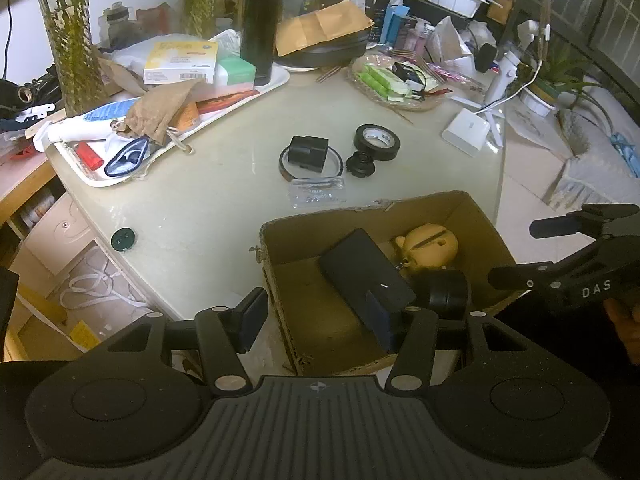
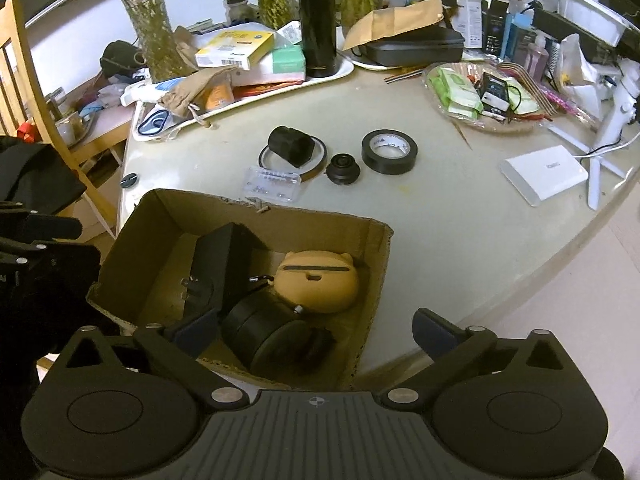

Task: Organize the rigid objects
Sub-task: 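Carry both black items into the cardboard box and open both tools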

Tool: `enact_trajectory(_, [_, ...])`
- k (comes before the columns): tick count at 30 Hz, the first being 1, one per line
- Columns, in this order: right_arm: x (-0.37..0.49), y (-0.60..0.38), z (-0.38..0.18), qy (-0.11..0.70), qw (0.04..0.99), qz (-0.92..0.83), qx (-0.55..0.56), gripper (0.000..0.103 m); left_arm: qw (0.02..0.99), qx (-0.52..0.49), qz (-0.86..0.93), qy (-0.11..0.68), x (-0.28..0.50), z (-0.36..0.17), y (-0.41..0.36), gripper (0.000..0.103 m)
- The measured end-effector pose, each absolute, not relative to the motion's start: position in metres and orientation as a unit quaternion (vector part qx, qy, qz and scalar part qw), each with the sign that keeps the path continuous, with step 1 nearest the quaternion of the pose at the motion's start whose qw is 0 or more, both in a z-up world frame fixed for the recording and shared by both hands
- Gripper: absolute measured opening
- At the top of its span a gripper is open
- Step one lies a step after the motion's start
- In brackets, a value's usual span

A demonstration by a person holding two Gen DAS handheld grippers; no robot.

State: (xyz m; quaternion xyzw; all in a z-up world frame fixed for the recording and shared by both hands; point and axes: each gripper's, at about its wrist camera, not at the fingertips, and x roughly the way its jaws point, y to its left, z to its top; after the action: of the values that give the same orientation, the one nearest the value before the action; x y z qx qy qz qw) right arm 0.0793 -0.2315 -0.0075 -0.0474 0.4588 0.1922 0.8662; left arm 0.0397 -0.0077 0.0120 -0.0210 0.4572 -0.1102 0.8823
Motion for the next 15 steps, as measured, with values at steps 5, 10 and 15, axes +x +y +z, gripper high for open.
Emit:
enact_trajectory(5, [0.0803, -0.2309, -0.0069, 0.458, 0.867, 0.189, -0.05, 0.103, 0.884, -0.018, -0.115, 0.453, 0.0395, 0.0114, -0.009, 0.053])
enact_trajectory(10, [0.0829, -0.2322, -0.0064, 0.456, 0.87, 0.182, -0.044, 0.103, 0.885, -0.016, -0.117, 0.45, 0.0406, 0.0112, -0.0099, 0.054])
enact_trajectory(15, [0.0862, -0.2348, -0.005, 0.455, 0.873, 0.173, -0.034, 0.103, 0.885, -0.021, -0.119, 0.45, 0.0445, 0.011, -0.0104, 0.054])
